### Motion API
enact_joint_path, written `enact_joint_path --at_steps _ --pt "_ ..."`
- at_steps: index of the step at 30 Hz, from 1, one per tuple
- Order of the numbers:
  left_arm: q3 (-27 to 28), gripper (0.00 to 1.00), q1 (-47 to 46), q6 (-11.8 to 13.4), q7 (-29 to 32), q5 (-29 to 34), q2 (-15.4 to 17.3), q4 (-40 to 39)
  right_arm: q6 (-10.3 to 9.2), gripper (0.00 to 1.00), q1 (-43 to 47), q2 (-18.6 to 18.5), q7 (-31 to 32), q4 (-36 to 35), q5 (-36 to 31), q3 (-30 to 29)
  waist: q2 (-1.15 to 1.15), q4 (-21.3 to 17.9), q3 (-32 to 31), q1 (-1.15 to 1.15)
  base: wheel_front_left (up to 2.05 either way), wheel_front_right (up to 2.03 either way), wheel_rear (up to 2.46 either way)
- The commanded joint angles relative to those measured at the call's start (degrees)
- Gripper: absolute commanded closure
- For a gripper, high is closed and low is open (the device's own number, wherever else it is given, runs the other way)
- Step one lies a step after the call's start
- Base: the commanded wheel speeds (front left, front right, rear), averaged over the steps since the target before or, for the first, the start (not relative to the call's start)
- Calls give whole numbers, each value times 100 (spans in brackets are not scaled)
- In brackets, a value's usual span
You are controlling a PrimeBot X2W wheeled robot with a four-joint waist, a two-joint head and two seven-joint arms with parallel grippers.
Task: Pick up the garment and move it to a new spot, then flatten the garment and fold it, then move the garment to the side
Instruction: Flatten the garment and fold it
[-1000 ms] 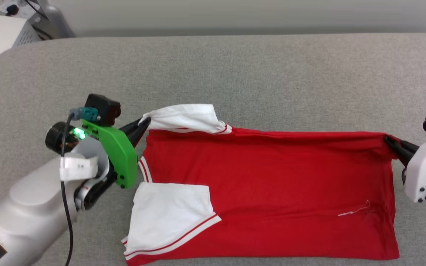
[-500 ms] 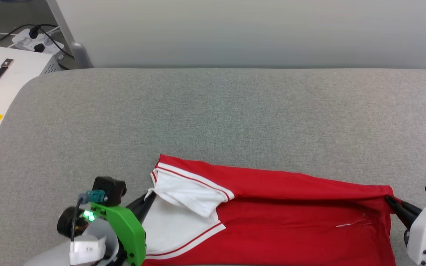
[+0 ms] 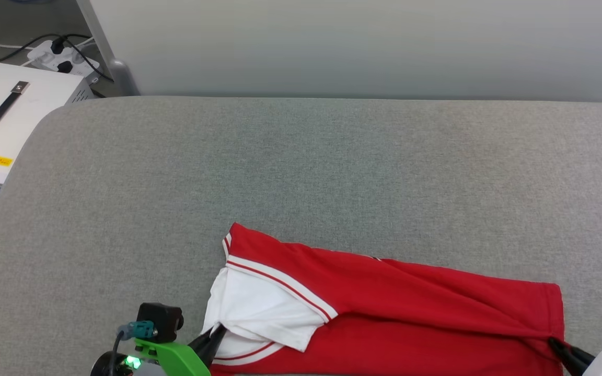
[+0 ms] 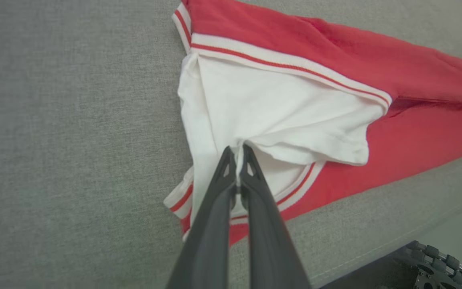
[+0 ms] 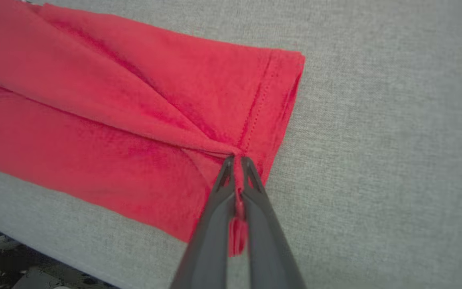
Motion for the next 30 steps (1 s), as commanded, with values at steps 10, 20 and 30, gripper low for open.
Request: enact_joint_path --at_steps 10,20,30 --pt "188 0 173 -53 -113 -6 -404 659 -4 0 -31 351 3 15 -62 -169 0 0 28 0 0 0 0" --pt "1854 0 615 588 -162 1381 -409 120 -4 0 52 -96 242 -1004 632 -766 0 31 -91 0 0 0 0" --pt "3524 0 1451 694 -164 2977 -879 -246 -4 0 20 -525 1300 -907 1323 -1166 0 119 40 0 0 0 0"
